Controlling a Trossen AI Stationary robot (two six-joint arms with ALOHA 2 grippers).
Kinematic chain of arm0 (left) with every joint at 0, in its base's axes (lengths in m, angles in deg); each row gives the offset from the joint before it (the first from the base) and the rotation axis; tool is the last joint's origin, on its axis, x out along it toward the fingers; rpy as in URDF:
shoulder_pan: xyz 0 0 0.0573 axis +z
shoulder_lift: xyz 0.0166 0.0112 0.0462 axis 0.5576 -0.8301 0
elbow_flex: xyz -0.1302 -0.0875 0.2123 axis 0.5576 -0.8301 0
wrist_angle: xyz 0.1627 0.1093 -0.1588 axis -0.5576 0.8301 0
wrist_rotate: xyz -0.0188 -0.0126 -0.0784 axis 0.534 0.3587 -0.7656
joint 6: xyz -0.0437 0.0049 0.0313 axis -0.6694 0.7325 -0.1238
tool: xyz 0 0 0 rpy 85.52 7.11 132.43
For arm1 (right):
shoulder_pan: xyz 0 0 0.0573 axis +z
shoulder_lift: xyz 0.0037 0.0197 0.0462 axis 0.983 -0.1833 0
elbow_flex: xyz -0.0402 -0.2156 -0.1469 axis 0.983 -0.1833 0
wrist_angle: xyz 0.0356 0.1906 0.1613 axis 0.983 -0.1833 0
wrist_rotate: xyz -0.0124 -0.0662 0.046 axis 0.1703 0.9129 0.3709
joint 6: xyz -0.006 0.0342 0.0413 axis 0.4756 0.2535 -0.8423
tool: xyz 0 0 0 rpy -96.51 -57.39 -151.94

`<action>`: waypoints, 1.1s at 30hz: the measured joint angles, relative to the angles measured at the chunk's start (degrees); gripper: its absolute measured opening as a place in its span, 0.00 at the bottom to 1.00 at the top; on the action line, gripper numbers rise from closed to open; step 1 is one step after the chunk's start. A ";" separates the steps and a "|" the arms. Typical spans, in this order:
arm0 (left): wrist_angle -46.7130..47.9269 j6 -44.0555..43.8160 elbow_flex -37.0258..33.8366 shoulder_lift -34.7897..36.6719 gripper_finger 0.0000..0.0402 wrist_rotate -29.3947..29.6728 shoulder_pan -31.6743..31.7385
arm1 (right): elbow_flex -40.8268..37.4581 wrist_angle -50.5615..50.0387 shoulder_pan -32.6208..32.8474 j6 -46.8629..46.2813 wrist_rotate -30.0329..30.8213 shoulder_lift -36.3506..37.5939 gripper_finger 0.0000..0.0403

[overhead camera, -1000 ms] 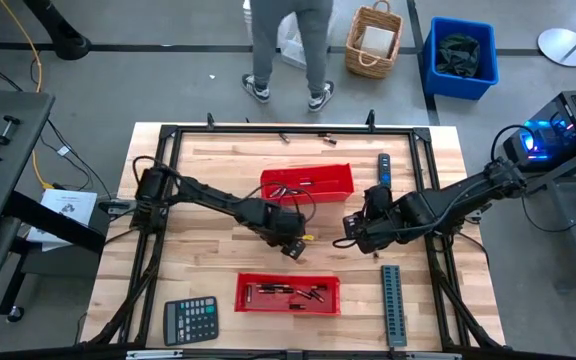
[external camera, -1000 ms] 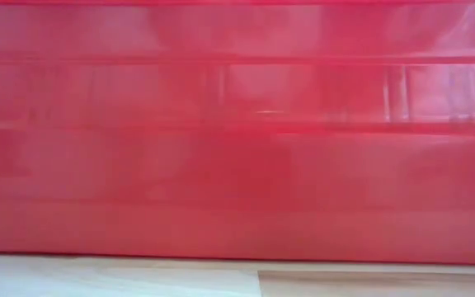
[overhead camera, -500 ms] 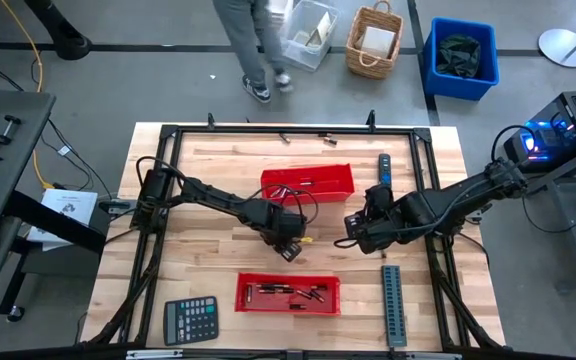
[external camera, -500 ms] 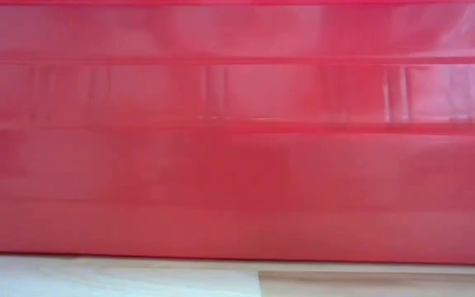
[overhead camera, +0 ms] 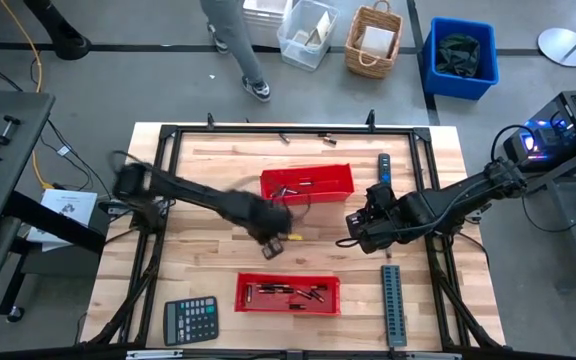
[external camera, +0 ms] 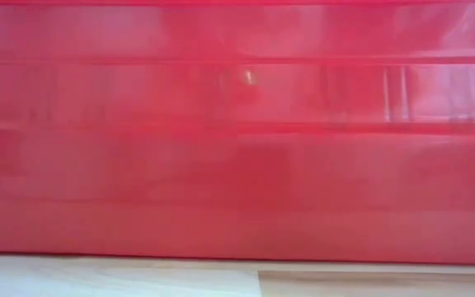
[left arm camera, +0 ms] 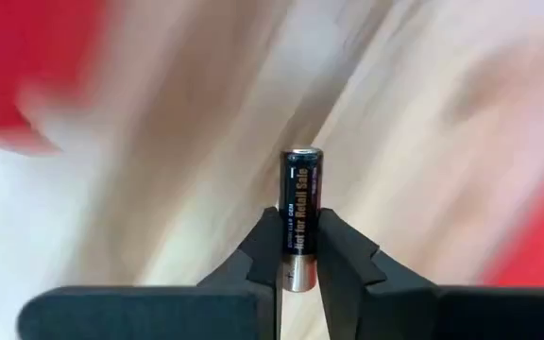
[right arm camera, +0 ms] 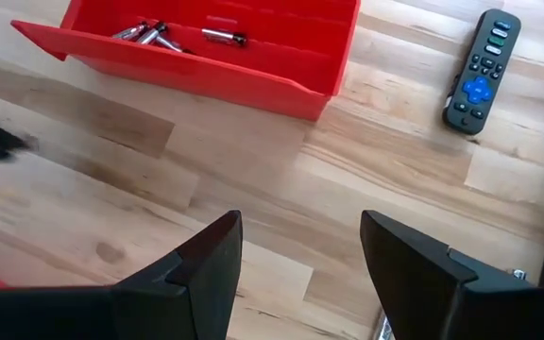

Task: Sort batteries
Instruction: Put the black battery into the bottom red bin

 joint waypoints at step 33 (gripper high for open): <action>-5.19 10.50 0.13 12.24 0.51 -18.85 -16.63 | 0.00 4.16 -0.63 10.08 -2.23 0.04 0.52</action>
